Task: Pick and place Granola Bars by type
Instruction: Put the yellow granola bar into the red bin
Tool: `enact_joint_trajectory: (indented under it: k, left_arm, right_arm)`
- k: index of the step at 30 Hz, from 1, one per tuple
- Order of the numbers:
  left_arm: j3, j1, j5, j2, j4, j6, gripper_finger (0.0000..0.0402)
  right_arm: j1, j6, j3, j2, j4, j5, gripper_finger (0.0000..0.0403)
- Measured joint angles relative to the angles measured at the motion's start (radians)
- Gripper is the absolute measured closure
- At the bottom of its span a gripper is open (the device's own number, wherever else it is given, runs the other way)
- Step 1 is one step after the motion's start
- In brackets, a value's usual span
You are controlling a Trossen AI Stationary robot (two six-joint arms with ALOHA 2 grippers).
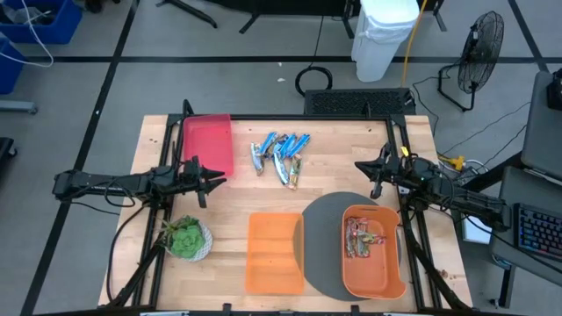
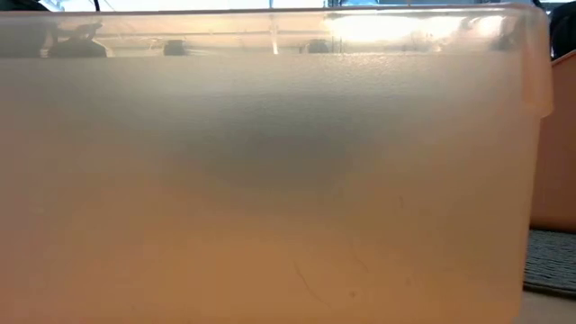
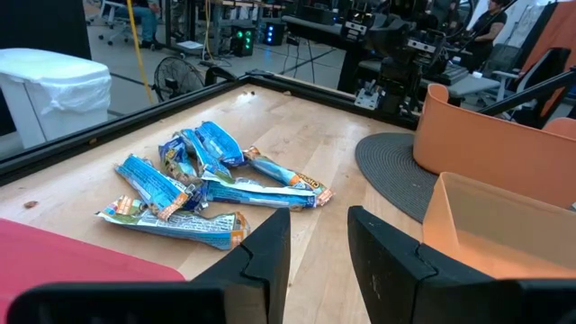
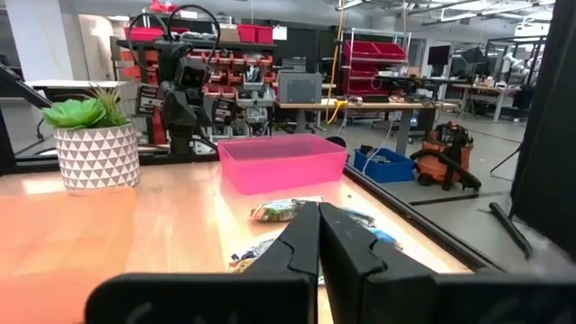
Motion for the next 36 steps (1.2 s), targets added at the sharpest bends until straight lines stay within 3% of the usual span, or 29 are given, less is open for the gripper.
enact_joint_trajectory:
  k: [6, 36]
  left_arm:
    - [0.0, 0.0, 0.0, 0.0, 0.0, 0.0, 0.0284]
    - [0.0, 0.0, 0.0, 0.0, 0.0, 0.0, 0.0284]
  right_arm:
    - [0.0, 0.083, 0.0, 0.007, -0.014, 0.07, 0.0403]
    - [0.002, 0.098, 0.0, 0.086, -0.018, 0.018, 0.0403]
